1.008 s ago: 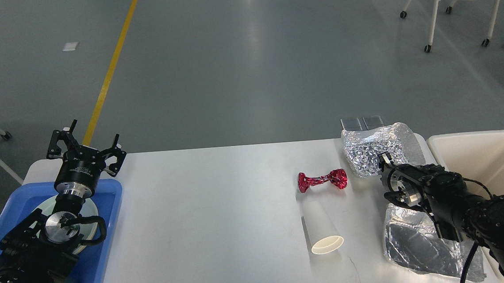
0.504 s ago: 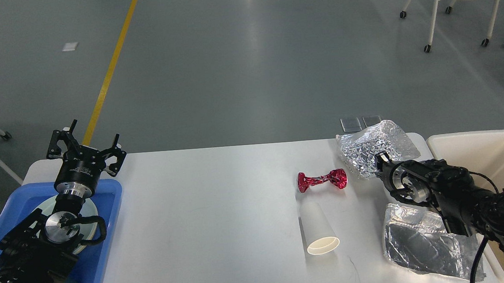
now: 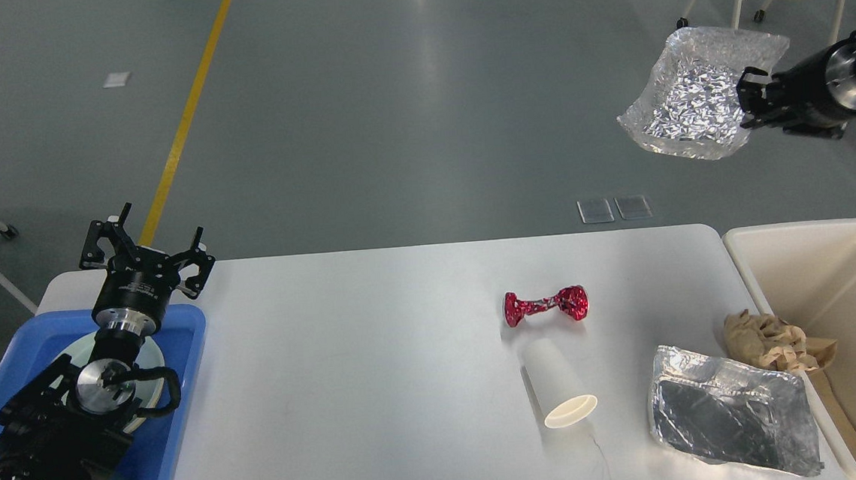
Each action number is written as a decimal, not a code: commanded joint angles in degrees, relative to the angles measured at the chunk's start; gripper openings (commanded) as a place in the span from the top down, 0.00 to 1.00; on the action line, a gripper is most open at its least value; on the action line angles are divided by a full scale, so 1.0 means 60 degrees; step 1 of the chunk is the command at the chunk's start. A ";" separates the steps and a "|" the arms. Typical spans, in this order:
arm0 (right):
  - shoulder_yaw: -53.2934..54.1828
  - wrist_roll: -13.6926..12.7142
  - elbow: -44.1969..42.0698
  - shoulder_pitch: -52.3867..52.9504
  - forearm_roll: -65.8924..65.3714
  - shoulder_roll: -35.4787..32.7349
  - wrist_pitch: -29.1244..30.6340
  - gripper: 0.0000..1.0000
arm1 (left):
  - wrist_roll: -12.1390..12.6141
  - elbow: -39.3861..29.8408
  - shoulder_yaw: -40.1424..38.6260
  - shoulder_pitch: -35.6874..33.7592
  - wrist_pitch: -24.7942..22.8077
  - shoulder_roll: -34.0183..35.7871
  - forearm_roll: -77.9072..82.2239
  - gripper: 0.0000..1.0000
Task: Tidy desktop
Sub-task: 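Lift the silver foil high and carry it toward the bin, then lower the silver foil into the white bin and release it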
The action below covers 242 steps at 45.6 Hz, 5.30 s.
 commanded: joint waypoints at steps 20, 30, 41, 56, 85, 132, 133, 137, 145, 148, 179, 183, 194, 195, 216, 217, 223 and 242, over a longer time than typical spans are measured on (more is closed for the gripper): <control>-0.4656 0.1704 0.1245 0.3324 -0.2706 -0.1465 0.0819 1.00 | -0.0001 0.0002 0.0000 0.0000 0.0000 -0.0001 -0.0007 0.01; -0.3765 0.2979 -0.2710 -0.3807 -0.2930 -0.2053 -0.3194 1.00 | -0.0001 0.0002 0.0000 0.0000 0.0000 -0.0001 -0.0007 0.01; -0.1185 0.2789 -0.5112 -0.9817 -0.0688 -0.0327 -0.4617 1.00 | -0.0001 0.0002 0.0000 0.0000 0.0000 -0.0001 0.0007 0.01; -0.0804 0.2687 -0.6756 -1.1667 -0.0174 0.1140 -0.4677 0.00 | -0.0001 0.0002 0.0000 0.0000 0.0000 -0.0001 -0.0007 0.01; -0.6399 0.2818 0.5222 0.4542 -0.3646 -0.0576 -0.1080 0.00 | -0.0001 0.0002 0.0000 0.0000 0.0000 -0.0001 -0.0007 0.01; -0.3986 0.3287 0.5012 -0.2500 -0.4100 -0.0751 -0.3970 0.00 | 0.0014 0.0002 0.0000 0.0000 0.0000 -0.0001 -0.0007 0.01; -0.3866 0.3287 0.4775 -0.2859 -0.4100 -0.0706 -0.3974 0.00 | -0.0001 0.0002 0.0000 0.0000 0.0000 -0.0001 -0.0007 0.01; -0.3471 0.3287 0.3676 -0.3872 -0.4085 -0.0647 -0.4076 0.00 | -0.0001 0.0002 0.0000 0.0000 0.0000 -0.0001 0.0007 0.01; -0.2577 0.3302 0.3205 -0.4664 -0.3880 -0.0618 -0.4018 0.00 | -0.0001 0.0002 0.0000 0.0000 0.0000 -0.0001 -0.0007 0.01; -0.2518 0.3302 0.3205 -0.4738 -0.3880 -0.0574 -0.4032 0.00 | -0.0001 0.0002 0.0000 0.0000 0.0000 -0.0001 0.0007 0.01; -0.2342 0.3463 0.1476 -0.7067 -0.3470 0.0437 -0.5233 0.54 | -0.0001 0.0002 0.0000 0.0000 0.0000 -0.0001 -0.0007 0.01; -0.2342 0.3492 0.1447 -0.7096 -0.3470 0.0452 -0.5233 0.91 | 0.0014 0.0002 0.0000 0.0000 0.0000 -0.0001 -0.0007 0.01; -0.2283 0.3711 0.1506 -0.7008 -0.3456 0.0423 -0.5175 1.00 | 0.0014 0.0002 0.0000 0.0000 0.0000 -0.0001 0.0007 0.01; -0.2283 0.3828 0.1535 -0.6965 -0.3455 0.0379 -0.5117 1.00 | -0.0001 0.0002 0.0000 0.0000 0.0000 -0.0001 0.0007 0.01; -0.6572 0.5089 0.5679 0.3309 -0.3807 -0.2009 -0.1210 1.00 | -0.0001 0.0002 0.0000 0.0000 0.0000 -0.0001 0.0007 0.01; -0.6851 0.5161 0.5797 0.4232 -0.3836 -0.1966 -0.0756 1.00 | 0.0014 0.0002 0.0000 0.0000 0.0000 -0.0001 0.0007 0.01; -0.7249 0.5981 0.5827 0.8499 -0.4406 -0.0942 0.2423 1.00 | -0.0001 0.0002 0.0000 0.0000 0.0000 -0.0001 -0.0007 0.01; -0.7161 0.6379 0.4569 0.8070 -0.5784 -0.0879 0.2256 1.00 | -0.0001 0.0002 0.0000 0.0000 0.0000 -0.0001 0.0007 0.01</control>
